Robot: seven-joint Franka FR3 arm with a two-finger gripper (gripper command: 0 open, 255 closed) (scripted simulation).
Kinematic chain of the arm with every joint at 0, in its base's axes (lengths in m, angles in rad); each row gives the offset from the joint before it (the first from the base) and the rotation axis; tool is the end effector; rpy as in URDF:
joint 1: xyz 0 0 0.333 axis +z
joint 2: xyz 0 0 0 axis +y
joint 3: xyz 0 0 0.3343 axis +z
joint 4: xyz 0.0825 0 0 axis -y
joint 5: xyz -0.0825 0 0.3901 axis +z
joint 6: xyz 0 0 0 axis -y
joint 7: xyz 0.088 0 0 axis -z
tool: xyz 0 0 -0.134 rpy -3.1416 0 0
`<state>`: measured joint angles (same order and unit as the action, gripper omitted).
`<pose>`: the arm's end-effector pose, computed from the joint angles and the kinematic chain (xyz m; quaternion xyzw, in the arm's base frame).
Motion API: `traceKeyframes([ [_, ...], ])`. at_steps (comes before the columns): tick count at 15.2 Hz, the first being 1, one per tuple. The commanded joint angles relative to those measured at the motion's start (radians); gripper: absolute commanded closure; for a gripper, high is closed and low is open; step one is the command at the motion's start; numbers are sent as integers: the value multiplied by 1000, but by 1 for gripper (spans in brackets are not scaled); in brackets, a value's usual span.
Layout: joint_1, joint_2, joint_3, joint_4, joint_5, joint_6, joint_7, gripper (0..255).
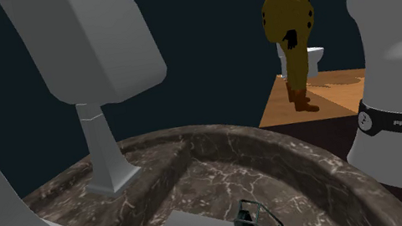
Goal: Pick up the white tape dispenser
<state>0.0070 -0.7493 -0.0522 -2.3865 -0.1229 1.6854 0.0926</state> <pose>0.3211 -0.0332 0.5608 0.9972 -0.0567 0.0251 0.0427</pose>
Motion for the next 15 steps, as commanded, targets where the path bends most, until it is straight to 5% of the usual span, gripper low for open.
traceKeyframes([
  [1,0,0,0,0,0,0,0,0],
  [15,112,75,223,-253,171,283,289,0],
])
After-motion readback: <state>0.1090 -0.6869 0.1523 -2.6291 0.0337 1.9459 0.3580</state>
